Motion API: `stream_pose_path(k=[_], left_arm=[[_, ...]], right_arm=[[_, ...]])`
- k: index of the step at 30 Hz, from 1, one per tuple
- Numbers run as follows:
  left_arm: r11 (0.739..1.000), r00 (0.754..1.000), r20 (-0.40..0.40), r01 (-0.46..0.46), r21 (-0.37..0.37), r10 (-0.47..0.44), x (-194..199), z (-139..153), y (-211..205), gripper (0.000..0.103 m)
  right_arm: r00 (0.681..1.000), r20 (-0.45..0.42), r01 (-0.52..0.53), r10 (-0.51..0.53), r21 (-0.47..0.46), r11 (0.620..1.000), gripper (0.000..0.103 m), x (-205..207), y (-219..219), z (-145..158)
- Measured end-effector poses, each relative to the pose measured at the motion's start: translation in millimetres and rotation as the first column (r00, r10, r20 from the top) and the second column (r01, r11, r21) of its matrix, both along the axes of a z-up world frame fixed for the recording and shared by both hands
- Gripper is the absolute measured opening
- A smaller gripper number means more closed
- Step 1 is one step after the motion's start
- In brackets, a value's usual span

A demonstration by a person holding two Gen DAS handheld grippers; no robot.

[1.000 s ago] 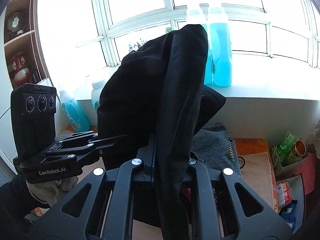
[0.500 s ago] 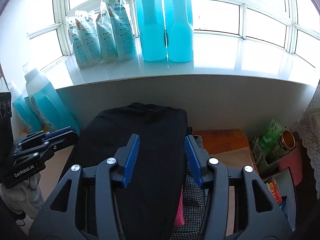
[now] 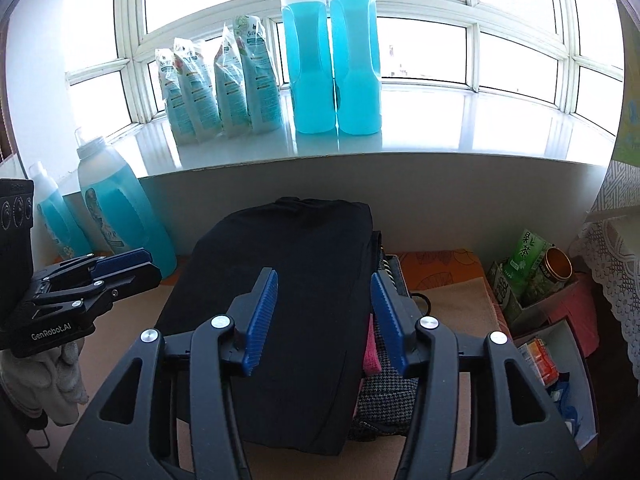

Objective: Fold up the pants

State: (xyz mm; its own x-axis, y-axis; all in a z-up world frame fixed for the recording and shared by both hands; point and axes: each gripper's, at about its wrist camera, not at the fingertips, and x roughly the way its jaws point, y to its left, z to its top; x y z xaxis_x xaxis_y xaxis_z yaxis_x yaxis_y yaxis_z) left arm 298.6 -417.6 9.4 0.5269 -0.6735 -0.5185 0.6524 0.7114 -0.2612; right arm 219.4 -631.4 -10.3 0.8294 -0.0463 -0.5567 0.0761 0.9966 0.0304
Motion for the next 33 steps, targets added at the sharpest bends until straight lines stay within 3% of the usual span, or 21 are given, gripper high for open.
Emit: stream_pose_path(k=[7,11,14,17,22,24,25,28,33], left_arm=[[0.999,1.000,0.006,0.030,0.022,-0.030,-39.2,-1.4,18.9,0.035],[0.999,0.999,0.017,0.039,0.022,-0.039,-63.8,4.3,32.3,0.035],[0.998,0.998,0.046,0.046,0.032,-0.047,-84.9,9.9,41.5,0.036],[0.998,0.996,0.075,0.052,0.044,-0.055,-106.5,14.6,50.4,0.048],[0.997,0.991,0.120,0.059,0.059,-0.066,-140.0,17.6,65.5,0.049],[0.996,0.991,0.114,0.068,0.057,-0.074,-150.6,16.9,72.2,0.059],[0.996,0.991,0.108,0.069,0.052,-0.074,-155.4,16.4,76.3,0.061],[0.997,0.992,0.109,0.062,0.040,-0.066,-170.6,14.5,89.7,0.061],[0.998,0.996,0.075,0.056,0.022,-0.057,-193.7,8.6,113.4,0.071]], right_arm=[[0.999,0.027,0.034,-0.033,-0.026,0.999,0.051,-51.8,19.2,-4.2],[0.998,0.045,0.056,-0.054,-0.045,0.997,0.057,-81.9,33.1,-6.1],[0.997,0.055,0.053,-0.052,-0.020,0.998,0.057,-106.4,41.9,-6.9],[0.996,0.065,0.058,-0.058,-0.007,0.998,0.059,-127.2,50.8,-7.7],[0.995,0.066,0.080,-0.078,-0.030,0.996,0.059,-161.2,69.3,-12.8],[0.994,0.067,0.086,-0.084,-0.032,0.996,0.059,-174.7,76.0,-14.4],[0.994,0.069,0.085,-0.083,-0.024,0.996,0.061,-181.8,78.8,-14.9],[0.990,0.106,0.097,-0.096,-0.002,0.995,0.088,-207.3,88.3,-14.6],[0.979,0.142,0.152,-0.147,-0.022,0.988,0.096,-245.0,110.7,-13.5]])
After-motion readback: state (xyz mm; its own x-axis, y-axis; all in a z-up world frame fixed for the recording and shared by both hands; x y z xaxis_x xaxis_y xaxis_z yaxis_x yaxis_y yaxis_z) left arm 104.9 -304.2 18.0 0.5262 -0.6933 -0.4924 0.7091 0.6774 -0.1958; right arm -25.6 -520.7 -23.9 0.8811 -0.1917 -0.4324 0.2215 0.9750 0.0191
